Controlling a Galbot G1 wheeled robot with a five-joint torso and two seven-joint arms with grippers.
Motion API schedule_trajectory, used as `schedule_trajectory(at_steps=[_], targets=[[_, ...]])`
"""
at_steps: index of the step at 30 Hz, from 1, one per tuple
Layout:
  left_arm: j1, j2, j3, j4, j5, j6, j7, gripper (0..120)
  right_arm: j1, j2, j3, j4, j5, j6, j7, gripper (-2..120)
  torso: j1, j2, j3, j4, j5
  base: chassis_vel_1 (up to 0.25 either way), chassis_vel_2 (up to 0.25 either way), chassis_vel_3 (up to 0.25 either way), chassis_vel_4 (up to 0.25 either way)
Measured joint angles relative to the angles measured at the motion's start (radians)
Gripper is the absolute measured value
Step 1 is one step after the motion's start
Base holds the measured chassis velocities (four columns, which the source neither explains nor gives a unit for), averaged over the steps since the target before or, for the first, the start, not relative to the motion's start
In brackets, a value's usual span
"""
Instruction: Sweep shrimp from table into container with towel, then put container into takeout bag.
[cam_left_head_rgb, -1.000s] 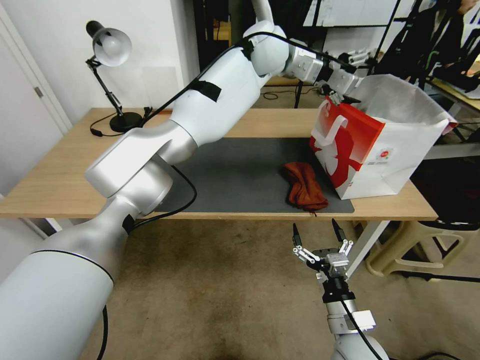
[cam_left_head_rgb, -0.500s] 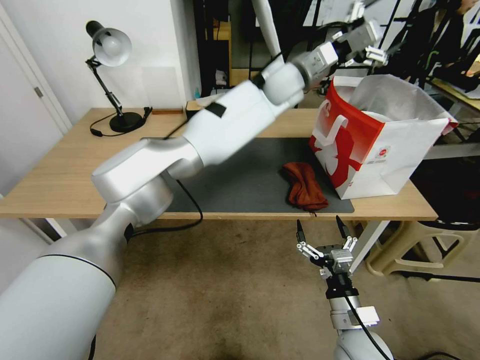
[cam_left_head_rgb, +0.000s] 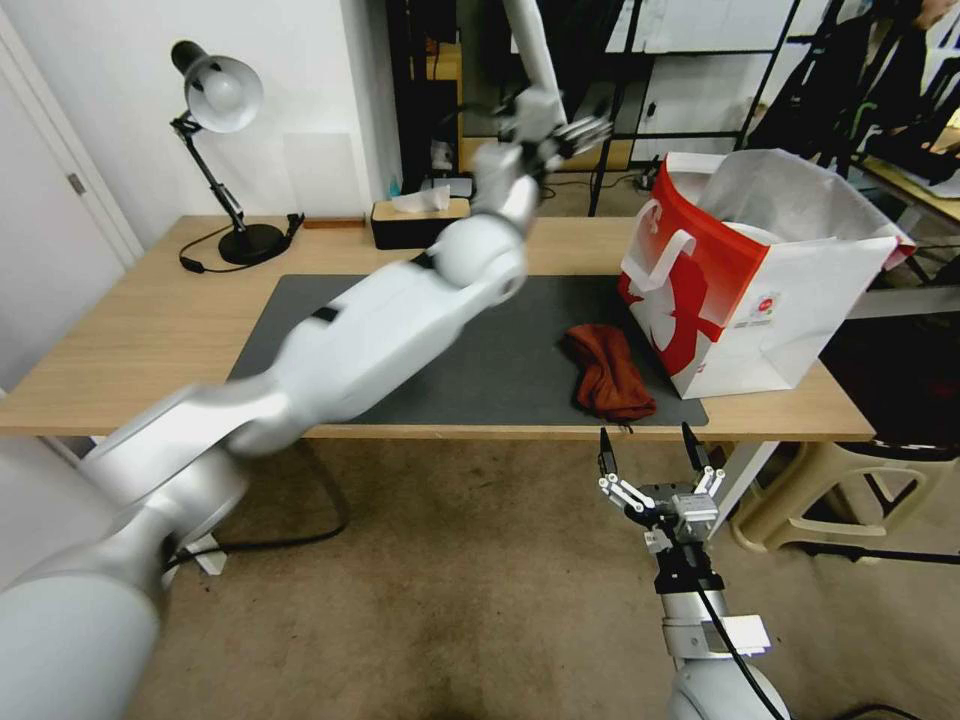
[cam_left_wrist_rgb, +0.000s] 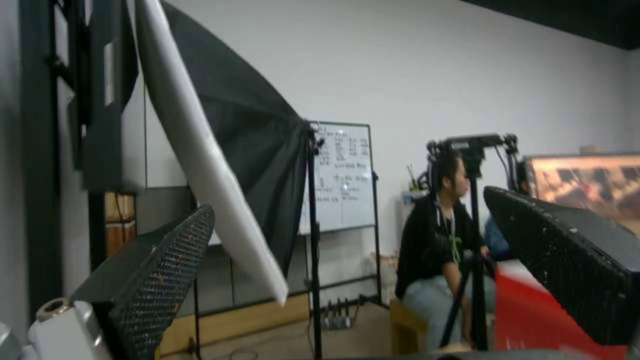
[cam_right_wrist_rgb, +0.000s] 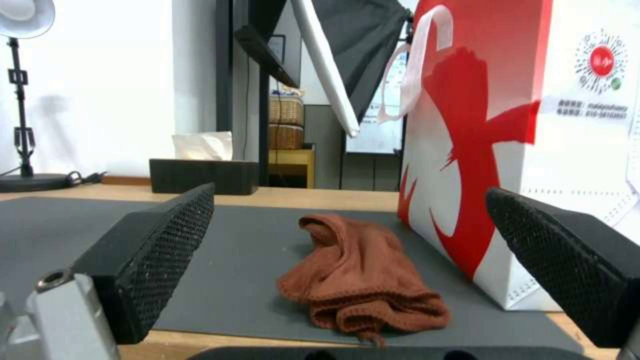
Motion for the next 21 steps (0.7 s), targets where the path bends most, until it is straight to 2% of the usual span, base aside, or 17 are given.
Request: schedule_trajectory(at_steps=[2, 3, 4, 5, 6, 7, 8, 9, 10, 11, 12, 14, 15, 19, 20, 21], targets=[[0.117, 0.117, -0.062, -0.102, 0.018, -0.003, 0.025, 100, 0.001, 0.010, 0.001, 0.004, -0.007, -0.003, 0.000, 100, 0.000, 0.000, 0.000, 0.0009, 0.0000, 0.000, 0.000, 0.000, 0.000], [0.117, 0.117, -0.062, -0.102, 0.018, -0.003, 0.025, 100, 0.001, 0.010, 0.001, 0.004, -0.007, -0.003, 0.000, 100, 0.000, 0.000, 0.000, 0.0009, 0.0000, 0.000, 0.000, 0.000, 0.000], [0.220, 0.189, -0.128, -0.167, 0.047, -0.016, 0.049, 100, 0.004, 0.017, 0.001, 0.004, -0.013, -0.006, 0.001, 100, 0.000, 0.000, 0.000, 0.0010, -0.0001, 0.000, 0.000, 0.000, 0.000], [0.304, 0.232, -0.186, -0.211, 0.070, -0.026, 0.062, 100, 0.006, 0.021, 0.001, 0.005, -0.016, -0.008, 0.001, 100, 0.000, 0.000, 0.000, 0.0013, -0.0001, 0.000, 0.000, 0.000, 0.000], [0.381, 0.263, -0.241, -0.252, 0.088, -0.032, 0.074, 100, 0.009, 0.023, 0.000, 0.005, -0.018, -0.011, 0.001, 100, 0.000, 0.000, 0.000, 0.0008, 0.0000, 0.000, 0.000, 0.000, 0.000], [0.381, 0.263, -0.241, -0.252, 0.088, -0.032, 0.074, 100, 0.009, 0.023, 0.000, 0.005, -0.018, -0.011, 0.001, 100, 0.000, 0.000, 0.000, 0.0008, 0.0000, 0.000, 0.000, 0.000, 0.000], [0.435, 0.279, -0.279, -0.280, 0.101, -0.035, 0.080, 100, 0.012, 0.024, -0.002, 0.005, -0.019, -0.014, 0.001, 100, 0.000, 0.000, 0.000, 0.0002, 0.0005, 0.000, 0.000, 0.000, 0.000], [0.567, 0.309, -0.371, -0.341, 0.135, -0.043, 0.089, 100, 0.024, 0.023, -0.012, 0.002, -0.020, -0.020, 0.002, 100, 0.000, 0.000, 0.000, 0.0000, 0.0006, 0.000, 0.000, 0.000, 0.000], [0.637, 0.319, -0.414, -0.369, 0.154, -0.048, 0.095, 100, 0.031, 0.022, -0.017, 0.000, -0.020, -0.023, 0.002, 100, 0.000, 0.000, 0.000, 0.0005, 0.0004, 0.000, 0.000, 0.000, 0.000], [0.637, 0.319, -0.414, -0.369, 0.154, -0.048, 0.095, 100, 0.031, 0.022, -0.017, 0.000, -0.020, -0.023, 0.002, 100, 0.000, 0.000, 0.000, 0.0005, 0.0004, 0.000, 0.000, 0.000, 0.000], [0.734, 0.328, -0.471, -0.400, 0.180, -0.063, 0.099, 100, 0.041, 0.019, -0.023, -0.002, -0.020, -0.027, 0.003, 100, 0.000, 0.000, 0.000, 0.0015, 0.0004, 0.000, 0.000, 0.000, 0.000], [0.883, 0.325, -0.550, -0.432, 0.230, -0.111, 0.109, 100, 0.041, 0.022, -0.021, -0.001, -0.020, -0.028, 0.004, 100, 0.000, 0.000, 0.000, 0.0009, 0.0010, 0.000, 0.000, 0.000, 0.000], [0.883, 0.325, -0.550, -0.432, 0.230, -0.111, 0.109, 100, 0.041, 0.022, -0.021, -0.001, -0.020, -0.028, 0.004, 100, 0.000, 0.000, 0.000, 0.0009, 0.0010, 0.000, 0.000, 0.000, 0.000], [1.061, 0.280, -0.597, -0.438, 0.314, -0.194, 0.115, 100, 0.007, 0.044, 0.005, 0.022, -0.034, -0.023, 0.012, 100, 0.000, 0.000, 0.000, -0.0005, 0.0006, 0.000, 0.000, 0.000, 0.000], [1.061, 0.280, -0.597, -0.438, 0.314, -0.194, 0.115, 100, 0.007, 0.044, 0.005, 0.022, -0.034, -0.023, 0.012, 100, 0.000, 0.000, 0.000, -0.0005, 0.0006, 0.000, 0.000, 0.000, 0.000], [1.120, 0.259, -0.615, -0.437, 0.346, -0.220, 0.119, 100, -0.001, 0.052, 0.010, 0.027, -0.042, -0.023, 0.016, 100, 0.000, 0.000, 0.000, -0.0003, 0.0005, 0.000, 0.000, 0.000, 0.000]])
